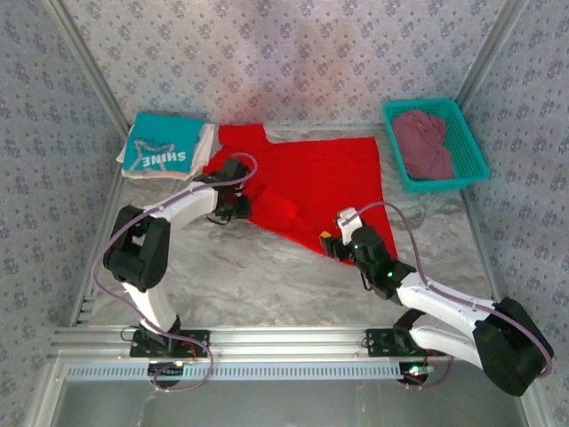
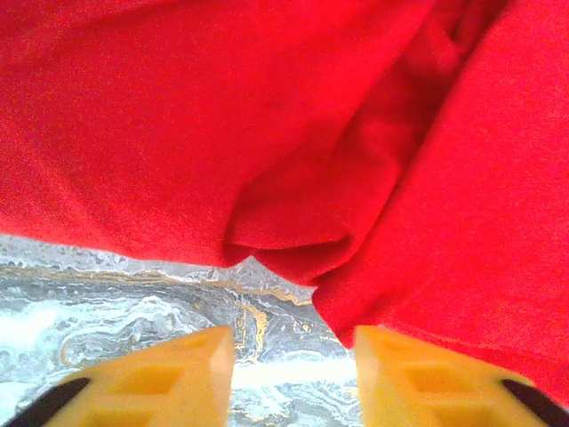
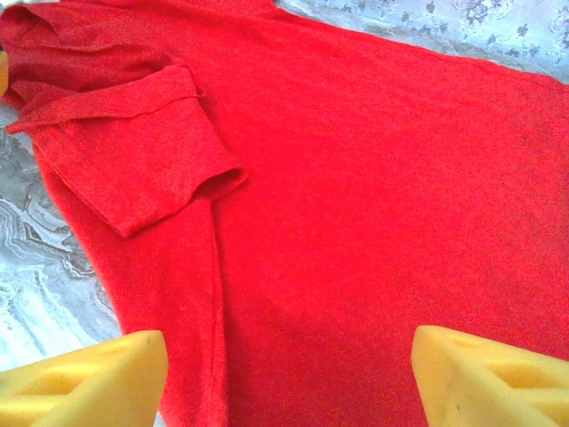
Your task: Fold and stack the t-shirts
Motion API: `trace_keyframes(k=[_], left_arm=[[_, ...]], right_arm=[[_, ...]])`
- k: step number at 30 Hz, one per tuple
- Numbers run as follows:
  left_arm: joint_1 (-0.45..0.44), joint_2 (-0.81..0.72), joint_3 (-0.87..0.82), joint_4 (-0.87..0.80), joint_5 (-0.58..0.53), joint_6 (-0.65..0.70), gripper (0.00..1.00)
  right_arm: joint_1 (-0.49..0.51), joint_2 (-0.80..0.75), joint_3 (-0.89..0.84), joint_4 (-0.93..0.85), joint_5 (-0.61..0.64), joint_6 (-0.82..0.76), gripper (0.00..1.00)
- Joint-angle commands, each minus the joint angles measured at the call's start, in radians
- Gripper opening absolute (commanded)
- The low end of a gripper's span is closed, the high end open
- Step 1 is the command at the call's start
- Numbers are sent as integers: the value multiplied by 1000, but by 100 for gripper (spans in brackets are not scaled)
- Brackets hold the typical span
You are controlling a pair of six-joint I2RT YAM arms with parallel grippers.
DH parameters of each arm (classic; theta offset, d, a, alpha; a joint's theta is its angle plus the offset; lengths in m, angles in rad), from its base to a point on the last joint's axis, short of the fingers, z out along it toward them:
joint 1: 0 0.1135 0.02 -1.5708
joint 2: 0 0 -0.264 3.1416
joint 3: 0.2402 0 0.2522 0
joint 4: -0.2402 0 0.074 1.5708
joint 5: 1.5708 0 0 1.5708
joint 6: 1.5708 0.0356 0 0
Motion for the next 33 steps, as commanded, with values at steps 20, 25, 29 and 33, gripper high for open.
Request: trace_keyframes(k=[20,25,29,33], left_arm=[[-2,-37,-24,-12,-17,0,0],[7,-141,-107,-36,-24,-50,0],[10,-217,-196,8,-3,-62,0],[-1,-156,-126,7,-14,-2,32]], right_arm=[[-17,-16,27,-17,1,29,76],[-20,-16,27,-19,3,31,76],[-25,-13,27,-18,1,34,76],[-31,-10,26,-18,-6,41,77]])
